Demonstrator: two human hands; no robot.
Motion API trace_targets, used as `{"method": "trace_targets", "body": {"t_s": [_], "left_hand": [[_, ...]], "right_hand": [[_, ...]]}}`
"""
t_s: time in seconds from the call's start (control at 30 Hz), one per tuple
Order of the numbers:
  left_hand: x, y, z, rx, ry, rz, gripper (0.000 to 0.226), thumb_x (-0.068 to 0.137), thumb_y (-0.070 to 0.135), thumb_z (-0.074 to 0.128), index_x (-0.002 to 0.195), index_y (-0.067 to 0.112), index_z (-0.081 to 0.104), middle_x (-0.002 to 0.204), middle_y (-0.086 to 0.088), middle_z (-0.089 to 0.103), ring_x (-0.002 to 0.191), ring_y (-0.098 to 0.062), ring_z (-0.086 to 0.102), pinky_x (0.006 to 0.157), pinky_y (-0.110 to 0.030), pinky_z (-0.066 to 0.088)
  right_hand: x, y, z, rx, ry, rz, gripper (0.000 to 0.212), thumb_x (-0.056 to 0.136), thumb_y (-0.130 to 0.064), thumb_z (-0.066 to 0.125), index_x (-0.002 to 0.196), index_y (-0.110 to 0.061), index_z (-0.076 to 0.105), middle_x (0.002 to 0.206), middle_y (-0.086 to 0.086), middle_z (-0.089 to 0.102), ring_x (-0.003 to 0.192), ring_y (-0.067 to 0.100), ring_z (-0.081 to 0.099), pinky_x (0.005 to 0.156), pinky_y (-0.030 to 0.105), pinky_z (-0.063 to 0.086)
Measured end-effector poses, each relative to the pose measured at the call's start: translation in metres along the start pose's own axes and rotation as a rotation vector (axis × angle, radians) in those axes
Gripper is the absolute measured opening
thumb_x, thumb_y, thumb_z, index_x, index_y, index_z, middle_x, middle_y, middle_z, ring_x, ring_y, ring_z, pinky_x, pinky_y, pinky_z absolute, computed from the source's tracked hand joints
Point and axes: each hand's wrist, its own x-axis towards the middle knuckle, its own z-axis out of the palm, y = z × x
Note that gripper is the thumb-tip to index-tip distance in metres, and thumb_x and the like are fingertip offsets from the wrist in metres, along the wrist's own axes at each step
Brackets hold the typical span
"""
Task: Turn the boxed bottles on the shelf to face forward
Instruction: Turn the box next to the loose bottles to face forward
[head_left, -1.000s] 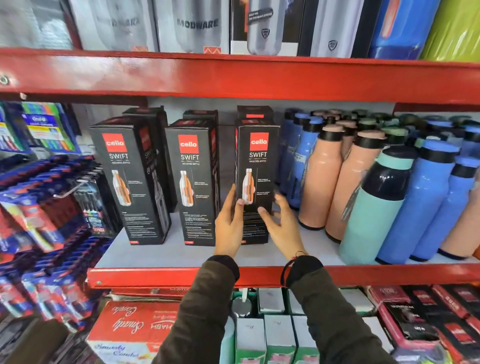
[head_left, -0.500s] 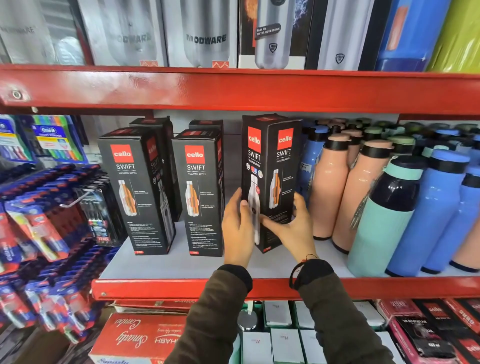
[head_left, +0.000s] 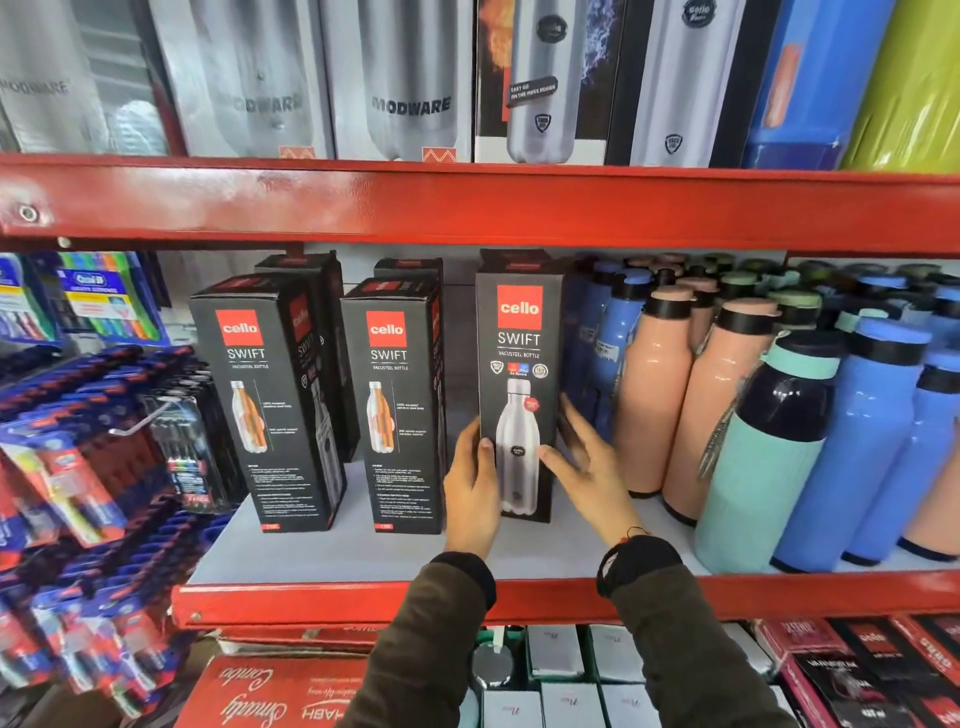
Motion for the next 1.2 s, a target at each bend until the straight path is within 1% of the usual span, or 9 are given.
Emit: {"method": "trace_targets", "body": {"t_s": [0.17,0.27,0.37,0.47,0.6,0.73,0.93,1.07,1.2], "left_hand": [[0.000,-0.006,0.000,0.005,-0.016,0.019,0.039,0.107,0.016,0.042,0.146,0.021,0.047,0.133,0.017,0.056,0.118,0.020,0.050,0.092,0.006,0.035],[0.000,-0.009,0.001,0.020,-0.016,0.004,0.039,0.108,0.015,0.041,0.146,0.020,0.046,0.132,0.014,0.057,0.118,0.009,0.055,0.091,0.006,0.036],[0.001,-0.012,0.002,0.042,0.010,0.003,0.038,0.107,0.016,0.041,0.145,0.018,0.046,0.134,0.010,0.057,0.123,-0.003,0.055,0.090,0.005,0.037],[0.001,-0.012,0.002,0.055,0.017,-0.002,0.039,0.107,0.016,0.042,0.146,0.016,0.047,0.136,0.006,0.059,0.125,-0.008,0.056,0.098,-0.009,0.039],[0.002,-0.011,0.002,0.078,0.002,0.003,0.038,0.107,0.016,0.043,0.145,0.016,0.047,0.137,0.003,0.061,0.124,-0.012,0.058,0.106,-0.023,0.040],[0.000,-0.012,0.002,0.098,-0.012,0.007,0.038,0.107,0.017,0.044,0.144,0.019,0.048,0.134,0.007,0.061,0.121,-0.009,0.059,0.103,-0.022,0.041],[-0.003,-0.010,0.002,0.099,-0.002,0.009,0.039,0.107,0.016,0.044,0.145,0.019,0.047,0.136,0.005,0.060,0.122,-0.008,0.057,0.103,-0.020,0.039],[-0.007,-0.006,0.002,0.100,0.054,-0.032,0.039,0.106,0.018,0.045,0.145,0.016,0.050,0.140,0.002,0.060,0.129,-0.015,0.057,0.105,-0.021,0.039],[-0.022,0.002,-0.005,0.101,0.086,0.005,0.038,0.106,0.023,0.047,0.143,0.016,0.053,0.140,0.002,0.061,0.127,-0.010,0.059,0.106,-0.021,0.041]], "right_hand": [[-0.002,0.008,0.003,-0.069,0.011,-0.017,0.065,0.097,-0.010,0.062,0.154,-0.027,0.036,0.156,-0.010,0.045,0.142,0.001,0.041,0.119,0.031,0.034],[-0.002,0.010,0.005,-0.091,0.029,-0.015,0.062,0.098,-0.009,0.061,0.151,-0.030,0.038,0.152,-0.008,0.049,0.141,0.002,0.043,0.118,0.033,0.036],[-0.002,0.008,0.010,-0.096,0.037,-0.001,0.062,0.099,-0.010,0.059,0.141,-0.050,0.038,0.145,-0.018,0.051,0.139,0.004,0.046,0.117,0.029,0.036],[0.001,0.005,0.012,-0.109,0.042,0.017,0.066,0.099,-0.011,0.057,0.131,-0.064,0.035,0.135,-0.032,0.049,0.136,0.005,0.048,0.115,0.027,0.037],[0.000,0.003,0.013,-0.087,0.049,0.000,0.075,0.100,-0.009,0.055,0.123,-0.078,0.036,0.140,-0.020,0.052,0.136,0.008,0.050,0.114,0.027,0.038],[-0.001,0.004,0.012,-0.070,0.046,0.009,0.066,0.100,-0.009,0.054,0.130,-0.064,0.035,0.144,-0.010,0.053,0.138,0.013,0.050,0.116,0.035,0.038],[-0.006,0.004,0.010,-0.059,0.058,0.049,0.054,0.100,-0.012,0.058,0.147,-0.032,0.042,0.139,-0.012,0.054,0.127,0.007,0.056,0.107,0.025,0.042],[-0.017,-0.001,0.009,-0.083,0.199,0.040,0.033,0.096,-0.016,0.065,0.126,-0.029,0.059,0.115,-0.018,0.063,0.101,-0.015,0.060,0.088,0.010,0.048],[-0.033,-0.007,0.009,-0.042,0.307,0.009,0.017,0.093,-0.018,0.071,0.109,-0.020,0.069,0.096,-0.012,0.068,0.090,0.003,0.065,0.074,0.021,0.057]]}}
